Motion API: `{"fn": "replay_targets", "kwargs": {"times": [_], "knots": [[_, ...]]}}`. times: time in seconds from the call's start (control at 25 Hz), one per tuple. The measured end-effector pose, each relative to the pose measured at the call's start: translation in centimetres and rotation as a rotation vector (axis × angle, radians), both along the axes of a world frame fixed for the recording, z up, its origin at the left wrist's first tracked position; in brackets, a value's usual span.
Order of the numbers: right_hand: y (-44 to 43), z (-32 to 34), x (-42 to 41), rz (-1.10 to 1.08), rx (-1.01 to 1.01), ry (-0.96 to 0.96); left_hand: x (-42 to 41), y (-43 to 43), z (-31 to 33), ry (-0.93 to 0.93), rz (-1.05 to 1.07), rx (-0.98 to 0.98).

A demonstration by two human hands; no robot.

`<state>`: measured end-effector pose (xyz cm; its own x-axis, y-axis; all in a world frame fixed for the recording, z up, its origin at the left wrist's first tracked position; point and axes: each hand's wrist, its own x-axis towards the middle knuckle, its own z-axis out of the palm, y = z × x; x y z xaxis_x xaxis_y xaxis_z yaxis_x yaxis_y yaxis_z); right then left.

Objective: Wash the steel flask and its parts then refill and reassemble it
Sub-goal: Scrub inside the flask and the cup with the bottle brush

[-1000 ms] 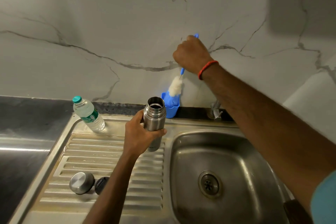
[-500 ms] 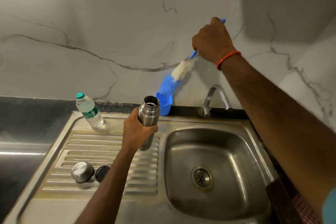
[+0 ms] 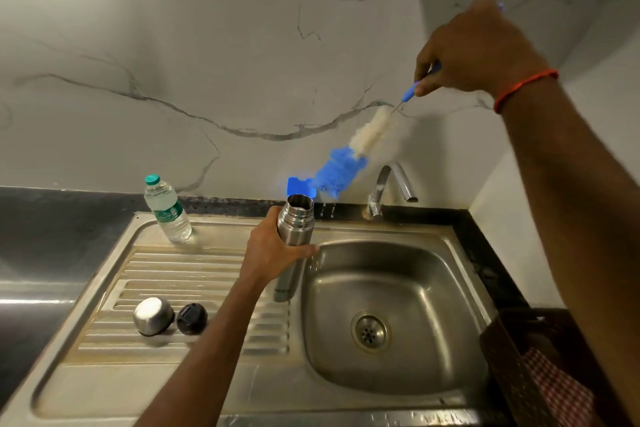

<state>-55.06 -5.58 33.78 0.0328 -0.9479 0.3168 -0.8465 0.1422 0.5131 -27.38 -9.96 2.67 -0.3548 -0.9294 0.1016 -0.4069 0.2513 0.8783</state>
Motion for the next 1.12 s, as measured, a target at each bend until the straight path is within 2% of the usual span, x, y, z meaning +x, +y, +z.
{"fn": "replay_targets", "kwargs": {"times": [0.32, 0.68, 0.84, 1.12], "knots": [[4.9, 3.9, 0.3, 0.06, -0.006, -0.119, -2.8, 1.7, -0.6, -0.1, -0.087, -0.013], [5.2, 2.7, -1.1, 0.074, 0.05, -0.125, -3.9, 2.8, -0.6, -0.007, -0.103, -0.043], [5.7, 2.2, -1.6, 0.081, 0.036, -0.191, -4.2, 2.9, -0.7, 0.046, -0.098, 0.029], [5.2, 0.5, -1.8, 0.078, 0.109, -0.166, -4.1, 3.1, -1.7, 0.04, -0.107, 0.068]]}}
